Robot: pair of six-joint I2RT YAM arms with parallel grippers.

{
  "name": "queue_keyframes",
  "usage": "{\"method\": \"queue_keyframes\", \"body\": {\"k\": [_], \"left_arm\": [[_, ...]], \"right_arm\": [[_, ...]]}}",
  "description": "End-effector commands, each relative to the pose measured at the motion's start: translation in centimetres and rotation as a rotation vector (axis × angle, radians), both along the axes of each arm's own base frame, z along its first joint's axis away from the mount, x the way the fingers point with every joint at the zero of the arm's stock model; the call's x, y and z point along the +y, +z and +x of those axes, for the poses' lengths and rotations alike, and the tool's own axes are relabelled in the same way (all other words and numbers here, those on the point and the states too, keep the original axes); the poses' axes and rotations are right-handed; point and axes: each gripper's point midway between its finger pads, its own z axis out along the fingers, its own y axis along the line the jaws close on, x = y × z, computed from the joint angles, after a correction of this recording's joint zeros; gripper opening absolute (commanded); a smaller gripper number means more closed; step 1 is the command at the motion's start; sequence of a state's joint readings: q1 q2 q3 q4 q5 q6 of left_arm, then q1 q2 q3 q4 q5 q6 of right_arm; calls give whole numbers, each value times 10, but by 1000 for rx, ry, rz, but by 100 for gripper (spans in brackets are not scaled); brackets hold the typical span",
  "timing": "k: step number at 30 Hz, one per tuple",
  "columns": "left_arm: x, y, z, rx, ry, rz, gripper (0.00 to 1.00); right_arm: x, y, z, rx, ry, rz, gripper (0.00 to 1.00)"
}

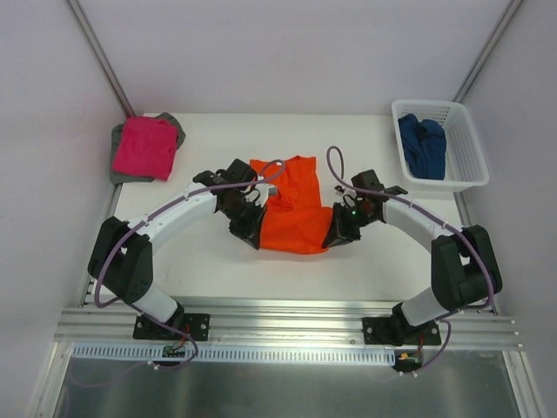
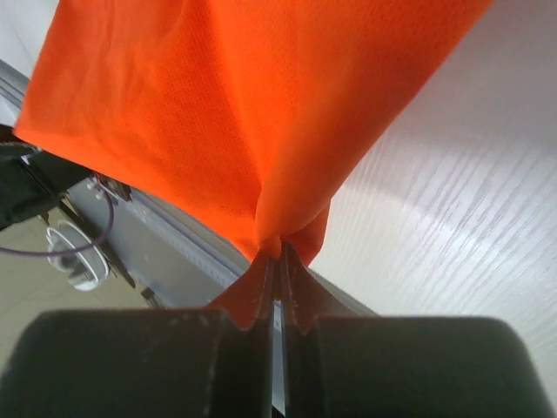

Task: Fold and stack the t-shirts
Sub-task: Fold the tshirt

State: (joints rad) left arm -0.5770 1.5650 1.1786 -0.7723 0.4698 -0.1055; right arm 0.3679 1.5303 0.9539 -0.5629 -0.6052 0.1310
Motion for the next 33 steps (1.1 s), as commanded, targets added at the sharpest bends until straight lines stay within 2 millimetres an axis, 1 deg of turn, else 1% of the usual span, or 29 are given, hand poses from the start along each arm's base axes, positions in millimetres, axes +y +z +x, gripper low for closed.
{"method": "queue_keyframes", "body": {"k": [1,2,5,7,8,9,10,11,12,14,15,16,17,18,19,20,21,22,23,24,25,27,28,29,30,31,33], "left_arm": [[-1,5,-18,44,1,-44,0],[-1,2,-20,52,4,-42,0],[-2,0,-24,69,-1,-55,0],[-2,-1,-25,75,7,-54,32],[-1,-1,-24,70,10,-49,52],[0,-1,-24,66,13,-45,92],[0,0,-23,59,15,-47,99],[1,1,-22,52,15,-45,99],[1,2,-22,45,16,-46,99],[4,4,-19,19,24,-34,99],[5,6,-16,2,28,-28,99],[8,6,-9,-11,44,-18,99],[8,12,2,-50,57,-16,99],[8,14,9,-56,65,-17,99],[8,15,25,-68,73,-19,99],[8,14,34,-72,73,-20,99],[9,13,43,-69,82,-17,99],[7,7,56,-53,86,-8,99],[10,4,68,-47,111,-9,99],[9,3,74,-43,114,-13,99],[6,1,88,-51,113,-7,99],[2,0,100,-57,115,-4,99],[-3,1,110,-62,115,-11,99],[-6,1,114,-56,114,-13,99],[-7,2,118,-57,114,-12,99],[-11,3,125,-62,114,-18,99],[-13,1,128,-53,114,-17,99]], "right_arm": [[4,5,-22,22,22,22,1],[2,1,-25,33,15,17,1],[2,-3,-23,20,19,5,1],[3,-6,-22,32,23,-3,1],[3,-6,-22,34,27,-4,1],[3,-5,-19,34,28,-16,7],[3,-4,-17,29,29,-24,32],[2,-4,-15,30,27,-38,43],[3,-1,-11,17,26,-50,49],[1,2,-7,13,29,-66,89],[1,3,-4,0,29,-74,97],[3,10,2,-23,35,-71,96],[2,14,3,-27,39,-75,96],[0,14,6,-40,33,-94,97],[1,19,11,-57,31,-97,96],[-1,19,15,-70,30,-107,97],[0,19,18,-76,25,-109,97],[0,19,21,-81,21,-109,96],[2,18,26,-88,15,-107,96],[3,17,28,-85,11,-105,97],[3,16,29,-80,9,-104,97],[5,13,36,-74,4,-103,97],[5,14,39,-76,2,-102,97],[6,14,42,-75,2,-102,97],[5,14,49,-78,-7,-100,97],[4,14,52,-80,-10,-102,96],[-1,15,61,-90,-20,-122,97]]}}
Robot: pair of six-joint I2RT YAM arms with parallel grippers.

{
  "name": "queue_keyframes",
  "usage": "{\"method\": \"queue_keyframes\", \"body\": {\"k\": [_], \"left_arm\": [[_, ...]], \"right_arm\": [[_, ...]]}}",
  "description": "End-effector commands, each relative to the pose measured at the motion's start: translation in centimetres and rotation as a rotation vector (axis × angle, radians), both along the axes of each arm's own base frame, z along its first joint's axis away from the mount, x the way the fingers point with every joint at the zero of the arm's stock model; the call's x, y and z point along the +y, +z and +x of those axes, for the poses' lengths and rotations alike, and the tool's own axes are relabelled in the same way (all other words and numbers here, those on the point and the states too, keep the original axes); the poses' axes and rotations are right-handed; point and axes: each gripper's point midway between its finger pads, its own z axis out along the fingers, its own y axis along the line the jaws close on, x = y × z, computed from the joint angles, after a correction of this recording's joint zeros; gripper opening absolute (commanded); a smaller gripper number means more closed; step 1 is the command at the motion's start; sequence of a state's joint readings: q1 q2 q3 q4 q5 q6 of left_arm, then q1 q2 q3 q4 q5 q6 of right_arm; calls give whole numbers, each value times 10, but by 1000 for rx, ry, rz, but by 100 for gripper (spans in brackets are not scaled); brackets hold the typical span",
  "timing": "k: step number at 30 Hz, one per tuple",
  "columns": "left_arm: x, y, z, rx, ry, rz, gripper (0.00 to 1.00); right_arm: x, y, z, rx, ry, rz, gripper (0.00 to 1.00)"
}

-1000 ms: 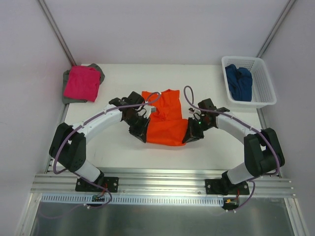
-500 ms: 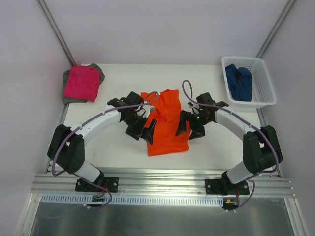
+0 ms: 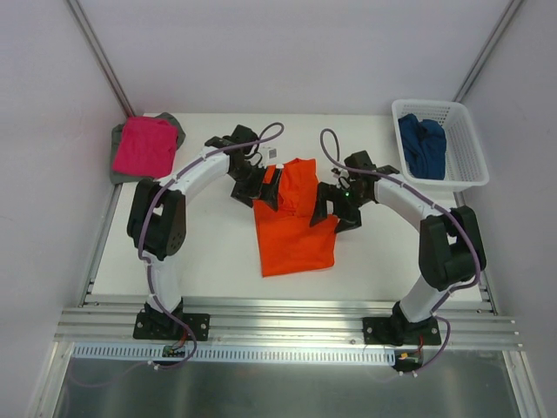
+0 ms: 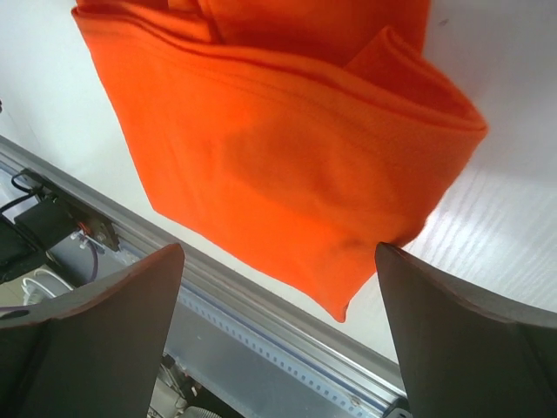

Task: Fold and stack the t-shirts
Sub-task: Fold the tshirt

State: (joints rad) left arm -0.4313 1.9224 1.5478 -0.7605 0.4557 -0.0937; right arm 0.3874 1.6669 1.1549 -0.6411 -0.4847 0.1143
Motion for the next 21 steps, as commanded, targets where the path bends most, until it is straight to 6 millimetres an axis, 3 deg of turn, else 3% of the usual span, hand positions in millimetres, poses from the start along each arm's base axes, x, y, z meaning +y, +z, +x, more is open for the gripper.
{"method": "queue_keyframes", "body": {"k": [1,10,20,21], "left_arm": [[-7,15,7,-18,-24,-17,99],[-8,11,7,-1,-15,-18,99],[-2,17,5,-29,-9,1,99],[0,17,1,-25,-10,3,99]], "right_arm": [[-7,13,19,-49,-12,-25,96],[-29,4,11,-40,-47,-73,97],[-18,-18,24,13,-39,-35,99],[-15,-19,26,16,-36,-28,92]]}}
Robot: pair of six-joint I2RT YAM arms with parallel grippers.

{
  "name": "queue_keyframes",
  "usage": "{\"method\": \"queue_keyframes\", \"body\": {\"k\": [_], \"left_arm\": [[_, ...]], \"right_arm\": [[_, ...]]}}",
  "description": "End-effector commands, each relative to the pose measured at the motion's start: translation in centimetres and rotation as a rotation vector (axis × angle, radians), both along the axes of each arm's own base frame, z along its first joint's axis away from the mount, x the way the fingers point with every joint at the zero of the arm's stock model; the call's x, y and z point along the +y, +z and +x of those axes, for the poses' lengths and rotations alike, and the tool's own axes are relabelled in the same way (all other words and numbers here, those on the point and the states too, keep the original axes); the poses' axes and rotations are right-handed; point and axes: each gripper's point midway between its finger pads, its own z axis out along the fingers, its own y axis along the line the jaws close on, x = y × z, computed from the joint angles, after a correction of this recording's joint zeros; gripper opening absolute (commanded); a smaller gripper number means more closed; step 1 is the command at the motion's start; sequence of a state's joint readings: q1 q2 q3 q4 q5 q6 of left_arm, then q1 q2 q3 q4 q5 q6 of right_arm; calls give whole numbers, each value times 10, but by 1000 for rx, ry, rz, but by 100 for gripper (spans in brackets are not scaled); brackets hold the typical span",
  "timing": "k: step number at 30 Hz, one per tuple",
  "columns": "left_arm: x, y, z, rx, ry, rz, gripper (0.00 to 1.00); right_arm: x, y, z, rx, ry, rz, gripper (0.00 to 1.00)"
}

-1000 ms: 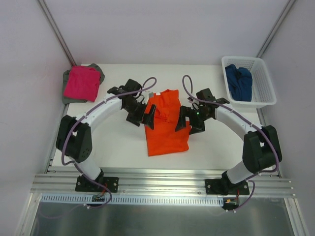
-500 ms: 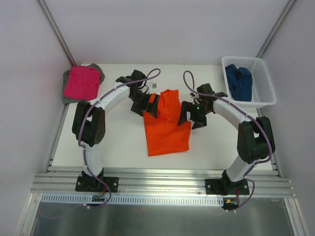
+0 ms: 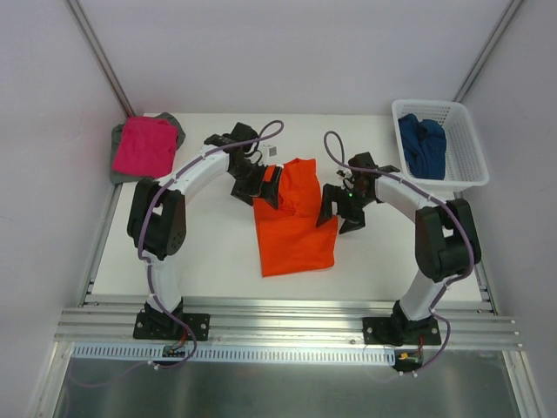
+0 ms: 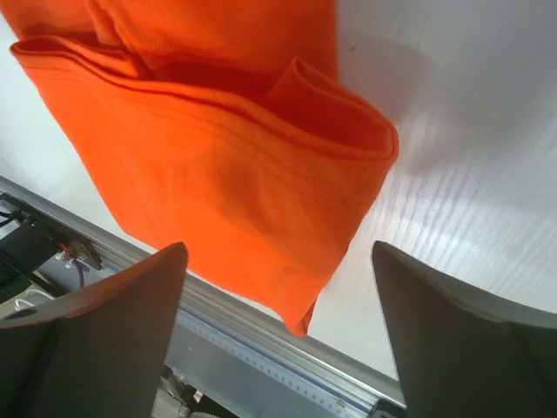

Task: Fold and stack the t-shirts
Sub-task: Fold the tshirt

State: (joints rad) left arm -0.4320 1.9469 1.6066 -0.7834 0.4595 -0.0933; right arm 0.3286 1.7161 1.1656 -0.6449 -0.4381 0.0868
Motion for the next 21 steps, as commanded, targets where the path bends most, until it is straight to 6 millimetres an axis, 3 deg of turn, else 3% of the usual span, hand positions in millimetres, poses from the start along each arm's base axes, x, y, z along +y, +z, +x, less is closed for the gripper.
{"method": "queue_keyframes", "body": {"k": [1,2,6,7,9,13,17,21], "left_arm": [[6,9,-10,-12,-7,11,99],[6,10,-12,-11,-8,8,99],[14,6,-20,7,4,22,99],[15,6,-20,7,8,24,99],[20,6,-19,6,19,26,99],[25,6,-15,9,36,21,99],[27,4,-10,7,44,27,99],[27,7,-6,-11,41,29,99]], "right_arm": [[10,-5,13,8,14,43,86],[12,-7,16,13,10,47,82],[19,-18,30,31,5,46,32],[19,-19,32,29,6,39,23],[21,-19,37,24,10,35,16],[34,2,43,-32,53,55,22],[55,24,31,-60,103,145,36],[65,30,22,-44,104,216,43]]}}
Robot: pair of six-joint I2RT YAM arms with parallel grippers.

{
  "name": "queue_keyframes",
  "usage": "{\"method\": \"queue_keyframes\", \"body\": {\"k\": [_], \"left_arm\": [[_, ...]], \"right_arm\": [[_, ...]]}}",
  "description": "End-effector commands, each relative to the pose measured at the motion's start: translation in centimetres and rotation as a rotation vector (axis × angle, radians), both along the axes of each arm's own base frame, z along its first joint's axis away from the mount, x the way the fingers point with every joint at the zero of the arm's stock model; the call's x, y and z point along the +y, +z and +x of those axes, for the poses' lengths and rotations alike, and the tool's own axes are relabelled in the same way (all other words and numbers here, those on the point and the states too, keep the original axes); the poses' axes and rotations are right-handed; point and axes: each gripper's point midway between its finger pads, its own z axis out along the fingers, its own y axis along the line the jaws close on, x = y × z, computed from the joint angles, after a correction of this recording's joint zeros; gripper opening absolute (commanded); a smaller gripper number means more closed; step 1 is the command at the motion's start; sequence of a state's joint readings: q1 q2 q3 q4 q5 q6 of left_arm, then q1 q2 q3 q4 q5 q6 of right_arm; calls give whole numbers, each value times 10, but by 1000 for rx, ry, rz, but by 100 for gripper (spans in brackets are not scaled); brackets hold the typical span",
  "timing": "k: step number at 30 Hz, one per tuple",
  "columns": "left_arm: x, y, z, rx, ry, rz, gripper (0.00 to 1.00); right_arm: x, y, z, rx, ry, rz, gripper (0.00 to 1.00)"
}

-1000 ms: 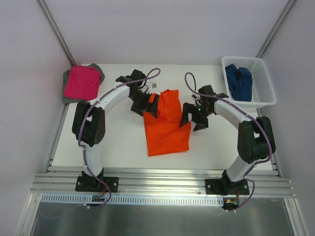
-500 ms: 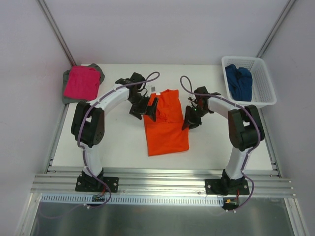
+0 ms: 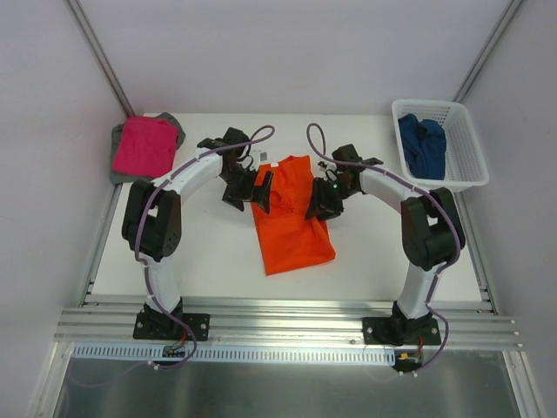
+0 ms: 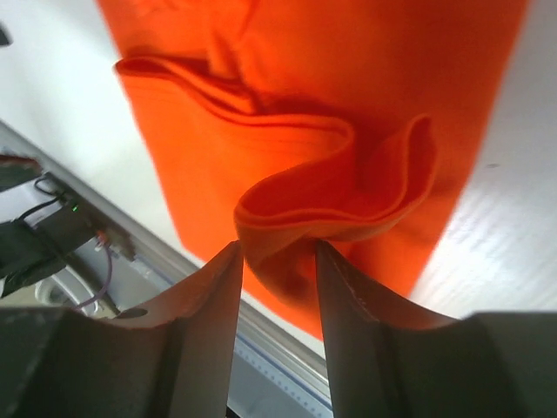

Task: Fold and stack the t-shirts
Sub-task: Fold the tshirt

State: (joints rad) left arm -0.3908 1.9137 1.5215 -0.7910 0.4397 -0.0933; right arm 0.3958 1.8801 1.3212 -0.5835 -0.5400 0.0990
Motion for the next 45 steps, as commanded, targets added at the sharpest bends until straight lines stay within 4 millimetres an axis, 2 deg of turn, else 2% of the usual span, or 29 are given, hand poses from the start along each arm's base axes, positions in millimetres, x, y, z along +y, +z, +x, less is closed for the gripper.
{"method": "queue_keyframes", "body": {"k": [1,5,8,11,13,14,19,22,25,28,31,36,37,42,44,45], "left_arm": [[2,20,5,-60,-5,-7,99],[6,19,2,-63,-5,7,99],[7,20,2,-74,-7,14,99],[9,22,3,-88,-6,23,99],[10,22,3,-91,-7,28,99],[11,24,3,-98,-5,29,99],[11,25,2,-95,-3,26,99],[12,26,3,-98,2,28,99],[10,26,2,-96,3,23,99],[11,25,0,-86,5,21,99],[13,18,-6,-60,7,20,99],[0,12,-11,3,-10,-50,97],[-2,8,-10,18,-13,-58,92],[-14,3,-11,73,-16,-106,83],[-18,0,-14,100,-16,-129,75],[-18,-1,-15,112,-18,-134,74]], "right_arm": [[16,33,-6,-39,24,125,43],[19,37,-5,-44,33,153,35],[17,37,-4,-52,27,134,34],[10,34,-5,-50,15,107,43],[4,30,-5,-44,2,91,43],[1,28,-5,-42,-5,82,48],[-15,9,-7,8,-42,34,49],[-16,2,-7,28,-46,23,47],[-13,-2,-5,40,-41,36,33],[-6,0,0,31,-28,65,26],[4,10,3,6,-1,104,4],[5,11,-1,5,0,101,3],[4,12,-2,3,-3,102,3],[0,11,-4,2,-18,100,0],[-2,13,-3,-4,-23,101,0],[-3,13,-3,-6,-24,98,0]]}}
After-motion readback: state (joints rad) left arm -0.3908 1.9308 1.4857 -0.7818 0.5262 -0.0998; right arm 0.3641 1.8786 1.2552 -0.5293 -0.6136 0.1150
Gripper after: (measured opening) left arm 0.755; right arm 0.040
